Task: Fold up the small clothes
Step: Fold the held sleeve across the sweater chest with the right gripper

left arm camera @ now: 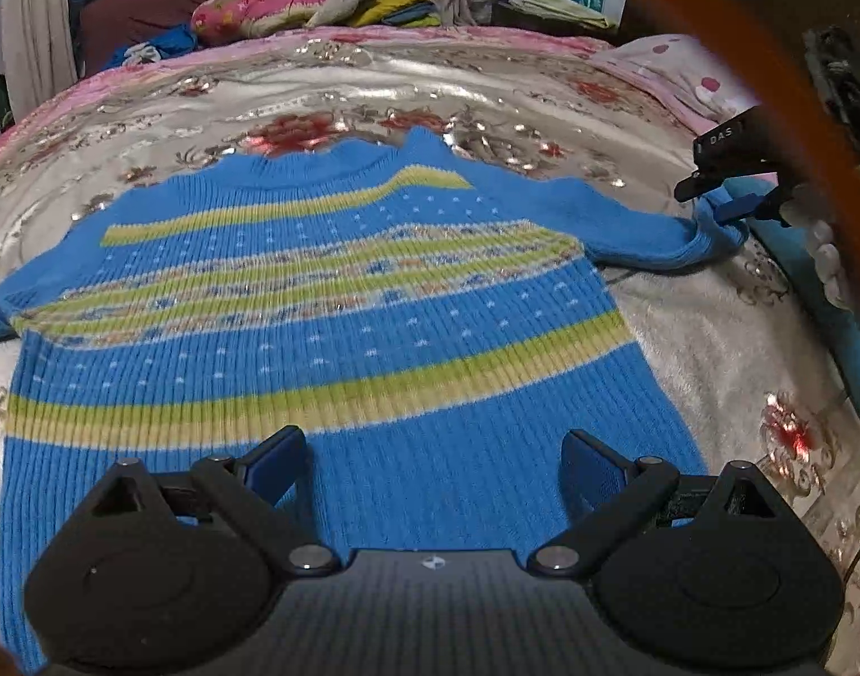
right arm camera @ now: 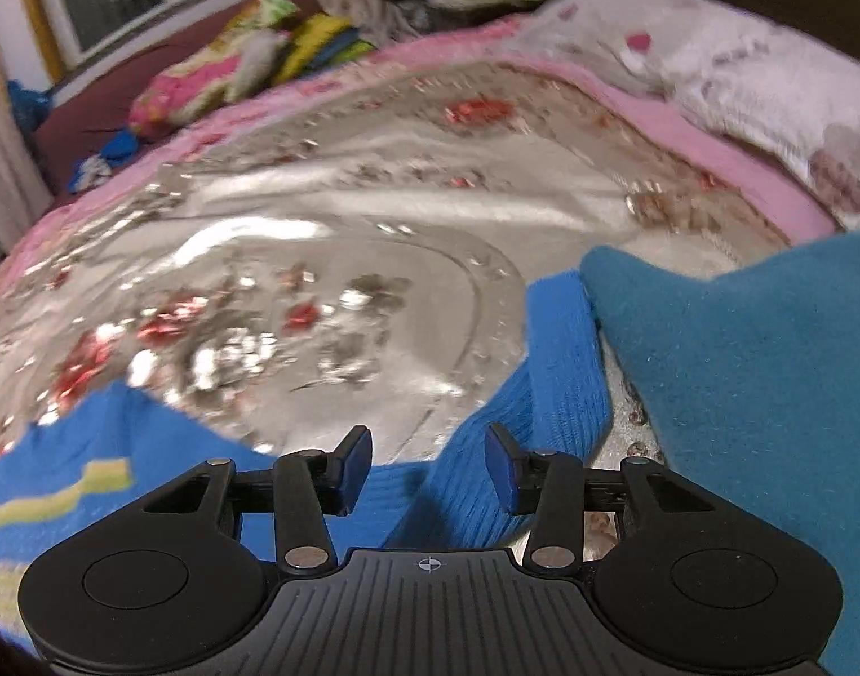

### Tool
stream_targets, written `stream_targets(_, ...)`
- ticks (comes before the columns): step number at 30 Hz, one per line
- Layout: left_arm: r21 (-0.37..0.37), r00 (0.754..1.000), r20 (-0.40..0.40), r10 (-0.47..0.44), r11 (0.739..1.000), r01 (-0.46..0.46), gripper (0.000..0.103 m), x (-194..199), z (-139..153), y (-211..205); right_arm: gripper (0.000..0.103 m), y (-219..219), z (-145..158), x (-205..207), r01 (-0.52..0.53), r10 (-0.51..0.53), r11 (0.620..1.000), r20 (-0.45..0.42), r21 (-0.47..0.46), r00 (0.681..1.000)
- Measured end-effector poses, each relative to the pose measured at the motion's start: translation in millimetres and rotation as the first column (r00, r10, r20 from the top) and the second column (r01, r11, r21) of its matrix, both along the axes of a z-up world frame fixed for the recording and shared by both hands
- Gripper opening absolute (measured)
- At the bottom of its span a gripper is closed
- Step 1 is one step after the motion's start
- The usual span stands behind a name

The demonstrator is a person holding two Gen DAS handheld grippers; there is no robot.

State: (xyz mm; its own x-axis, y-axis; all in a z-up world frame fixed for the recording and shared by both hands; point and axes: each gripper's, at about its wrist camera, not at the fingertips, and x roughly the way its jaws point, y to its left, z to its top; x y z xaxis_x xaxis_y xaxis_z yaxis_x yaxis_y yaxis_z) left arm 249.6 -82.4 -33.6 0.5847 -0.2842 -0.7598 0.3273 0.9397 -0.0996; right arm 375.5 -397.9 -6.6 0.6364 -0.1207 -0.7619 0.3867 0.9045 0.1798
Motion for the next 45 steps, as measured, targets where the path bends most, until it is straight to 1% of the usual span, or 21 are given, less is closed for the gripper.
stream_targets(2, 0.000, 1.000, -0.008, 0.004, 1.000, -0.004, 0.103, -1, -3, 3, 0.041, -4, -8, 6, 0.009, -0.009, 1.000, -0.027, 0.006, 1.000)
stream_targets(5, -0.007, 1.000, -0.011, 0.013, 1.000, -0.013, 0.103, -4, -3, 10, 0.041, -1, -12, 8, 0.030, -0.035, 0.995, -0.051, -0.093, 0.998)
stream_targets(7, -0.013, 1.000, -0.012, 0.016, 1.000, -0.016, 0.103, -7, -3, 14, 0.040, -4, -14, 6, 0.035, -0.042, 0.994, -0.062, -0.107, 0.997)
stream_targets(8, -0.015, 1.000, -0.013, 0.015, 1.000, -0.016, 0.103, -8, -3, 16, 0.038, -6, -14, 5, 0.042, -0.050, 0.992, -0.064, -0.116, 0.997)
stream_targets(9, -0.015, 1.000, -0.013, 0.013, 1.000, -0.013, 0.103, -10, -3, 17, 0.032, -7, -14, 4, 0.049, -0.056, 0.992, -0.063, -0.119, 0.996)
stream_targets(10, -0.011, 1.000, -0.013, 0.010, 1.000, -0.010, 0.103, -12, -3, 20, 0.030, -9, -14, 3, 0.058, -0.065, 0.992, -0.061, -0.109, 0.996)
stream_targets(12, -0.003, 1.000, -0.011, 0.008, 1.000, -0.008, 0.103, -17, -2, 25, 0.017, -13, -14, 2, 0.068, -0.073, 0.994, -0.055, -0.088, 0.996)
stream_targets(13, -0.001, 1.000, -0.010, 0.008, 1.000, -0.008, 0.103, -20, -2, 29, 0.015, -13, -13, 2, 0.066, -0.070, 0.995, -0.052, -0.074, 0.996)
stream_targets(15, -0.002, 1.000, -0.009, 0.016, 1.000, -0.016, 0.103, -24, -1, 38, 0.008, -13, -10, 0, 0.052, -0.053, 0.998, -0.030, -0.036, 0.998)
stream_targets(20, -0.005, 0.999, 0.000, 0.046, 0.999, -0.046, 0.103, -30, 2, 60, 0.007, 9, 15, -10, 0.003, -0.006, 0.999, 0.078, 0.036, 0.997)
stream_targets(23, -0.021, 0.998, 0.006, 0.062, 0.998, -0.061, 0.103, -32, 6, 70, 0.007, 40, 37, -14, -0.075, 0.063, 0.995, 0.157, 0.071, 0.986)
stream_targets(27, -0.043, 0.997, 0.025, 0.073, 0.996, -0.072, 0.103, -35, 11, 83, 0.007, 106, 60, -12, -0.229, 0.207, 0.971, 0.233, 0.067, 0.950)
stream_targets(30, -0.062, 0.996, 0.026, 0.087, 0.994, -0.085, 0.103, -35, 12, 95, 0.007, 171, 59, -12, -0.385, 0.368, 0.923, 0.256, 0.018, 0.894)
stream_targets(32, -0.066, 0.995, 0.027, 0.093, 0.994, -0.091, 0.103, -34, 12, 102, 0.008, 214, 46, -13, -0.483, 0.476, 0.875, 0.229, -0.028, 0.849)
stream_targets(34, -0.067, 0.994, 0.036, 0.101, 0.993, -0.098, 0.103, -34, 12, 110, 0.010, 251, 25, -14, -0.583, 0.586, 0.809, 0.161, -0.072, 0.794)
stream_targets(36, -0.061, 0.992, 0.054, 0.112, 0.992, -0.109, 0.103, -33, 12, 118, 0.010, 275, 3, -20, -0.646, 0.652, 0.758, 0.086, -0.091, 0.753)
stream_targets(37, -0.060, 0.991, 0.059, 0.116, 0.992, -0.113, 0.103, -33, 12, 122, 0.010, 284, -6, -23, -0.665, 0.672, 0.739, 0.050, -0.108, 0.739)
stream_targets(38, -0.061, 0.991, 0.060, 0.121, 0.991, -0.117, 0.103, -32, 12, 125, 0.011, 291, -13, -27, -0.677, 0.685, 0.725, 0.023, -0.126, 0.728)
stream_targets(40, -0.079, 0.990, 0.051, 0.134, 0.988, -0.130, 0.103, -29, 11, 132, 0.011, 296, -16, -34, -0.683, 0.693, 0.711, 0.002, -0.166, 0.721)
stream_targets(43, -0.103, 0.989, 0.032, 0.146, 0.984, -0.142, 0.103, -27, 7, 139, 0.015, 296, -9, -36, -0.694, 0.706, 0.693, -0.008, -0.196, 0.708)
stream_targets(45, -0.105, 0.988, 0.029, 0.152, 0.983, -0.148, 0.103, -27, 6, 141, 0.018, 295, -8, -40, -0.692, 0.708, 0.685, -0.015, -0.225, 0.706)
